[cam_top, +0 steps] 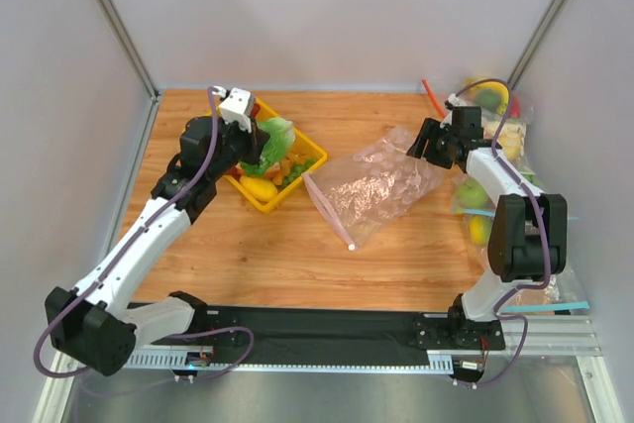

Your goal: Open the zip-top bag and remove the fake food

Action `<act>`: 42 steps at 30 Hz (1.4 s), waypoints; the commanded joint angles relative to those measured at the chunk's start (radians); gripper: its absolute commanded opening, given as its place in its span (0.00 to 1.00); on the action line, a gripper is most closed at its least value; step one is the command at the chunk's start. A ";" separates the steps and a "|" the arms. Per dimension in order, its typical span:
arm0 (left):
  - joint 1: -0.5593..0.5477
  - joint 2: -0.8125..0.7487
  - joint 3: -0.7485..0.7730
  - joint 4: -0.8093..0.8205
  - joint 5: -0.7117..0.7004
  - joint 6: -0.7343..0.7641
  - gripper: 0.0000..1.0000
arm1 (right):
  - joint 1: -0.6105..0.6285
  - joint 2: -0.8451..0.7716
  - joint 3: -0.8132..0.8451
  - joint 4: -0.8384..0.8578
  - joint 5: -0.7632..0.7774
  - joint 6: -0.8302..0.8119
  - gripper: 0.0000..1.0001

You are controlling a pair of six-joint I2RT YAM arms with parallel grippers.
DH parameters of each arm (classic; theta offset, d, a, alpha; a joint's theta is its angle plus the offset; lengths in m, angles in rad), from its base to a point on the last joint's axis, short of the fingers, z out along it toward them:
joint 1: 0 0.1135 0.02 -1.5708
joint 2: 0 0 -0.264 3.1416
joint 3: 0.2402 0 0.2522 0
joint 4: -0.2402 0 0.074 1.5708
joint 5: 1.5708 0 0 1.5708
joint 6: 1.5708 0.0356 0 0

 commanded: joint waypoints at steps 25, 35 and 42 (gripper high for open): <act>0.141 0.368 0.101 0.208 0.400 0.142 0.00 | -0.005 -0.099 -0.027 0.008 -0.066 -0.007 0.62; 0.141 0.353 0.026 0.205 0.294 0.137 0.00 | -0.003 -0.075 -0.018 0.008 -0.076 -0.007 0.62; 0.141 0.322 0.012 0.167 0.223 0.125 0.39 | -0.003 -0.058 -0.010 0.008 -0.079 -0.007 0.63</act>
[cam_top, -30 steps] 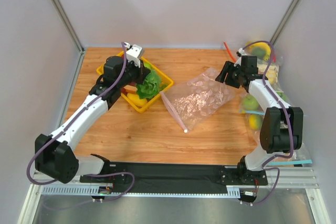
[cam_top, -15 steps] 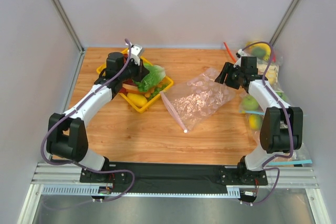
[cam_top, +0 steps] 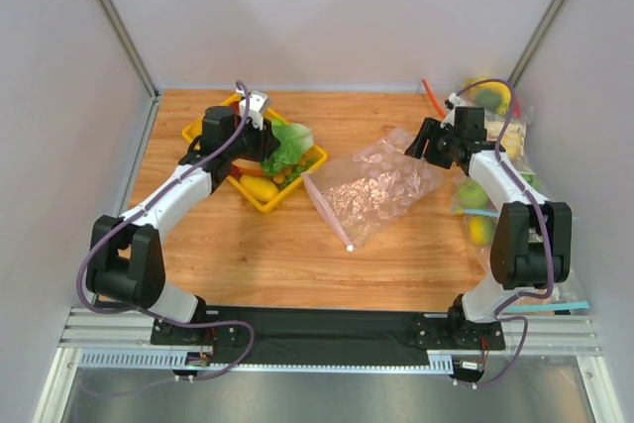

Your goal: Open the zip-top bag and remove the fake food

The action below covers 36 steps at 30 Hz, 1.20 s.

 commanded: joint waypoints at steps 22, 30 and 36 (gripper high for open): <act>0.001 -0.135 -0.043 0.097 -0.075 -0.035 0.90 | -0.003 0.004 0.015 0.011 -0.020 -0.012 0.63; 0.001 -0.141 -0.048 0.103 -0.049 -0.035 0.90 | -0.003 0.003 0.014 0.010 -0.020 -0.013 0.63; -0.075 -0.144 -0.095 0.103 -0.019 -0.006 0.90 | -0.003 0.006 0.015 0.011 -0.020 -0.012 0.63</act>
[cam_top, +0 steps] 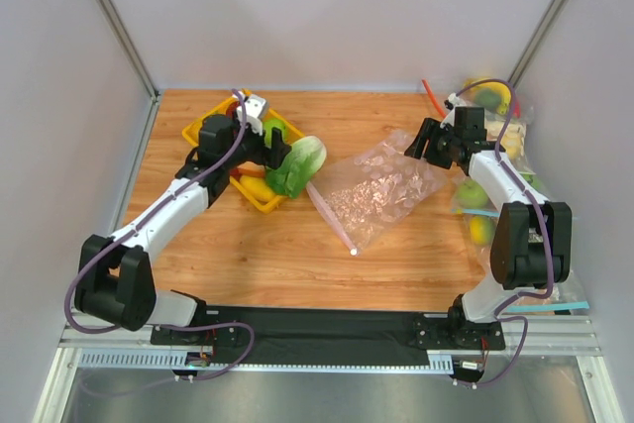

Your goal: Open the zip-top bag and remove the fake food

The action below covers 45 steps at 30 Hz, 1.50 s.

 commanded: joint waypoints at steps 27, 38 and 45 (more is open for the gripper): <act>-0.194 0.044 -0.027 -0.051 -0.201 0.098 0.89 | 0.000 -0.025 0.040 -0.040 0.083 -0.016 0.59; -0.194 0.004 -0.016 -0.074 -0.195 0.090 0.90 | 0.000 -0.051 0.049 -0.080 0.168 -0.046 0.59; -0.195 -0.048 0.012 -0.095 -0.229 0.078 0.93 | 0.002 -0.131 0.061 -0.089 0.165 -0.061 0.64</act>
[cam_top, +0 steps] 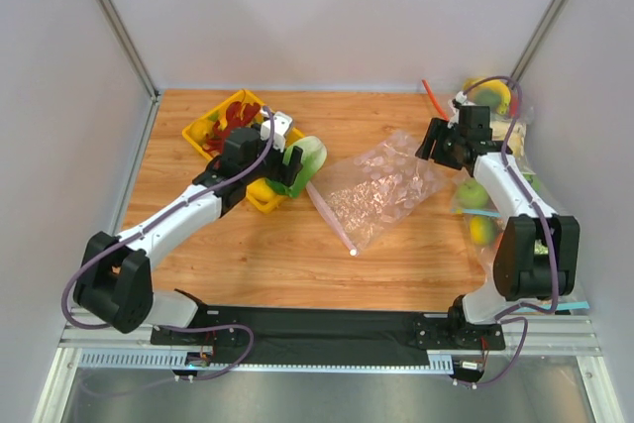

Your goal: Open the zip-top bag and remove the fake food

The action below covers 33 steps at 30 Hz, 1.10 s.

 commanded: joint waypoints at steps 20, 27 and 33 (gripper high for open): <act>0.257 -0.386 0.256 -0.412 -0.265 -0.362 0.99 | 0.000 -0.365 0.044 0.034 0.048 -0.029 1.00; 0.294 -0.380 0.397 -0.665 -0.223 -0.284 0.99 | 0.000 -0.445 0.018 0.070 0.074 -0.034 1.00; 0.294 -0.406 0.406 -0.715 -0.228 -0.268 0.99 | 0.000 -0.463 0.021 0.057 0.079 -0.034 1.00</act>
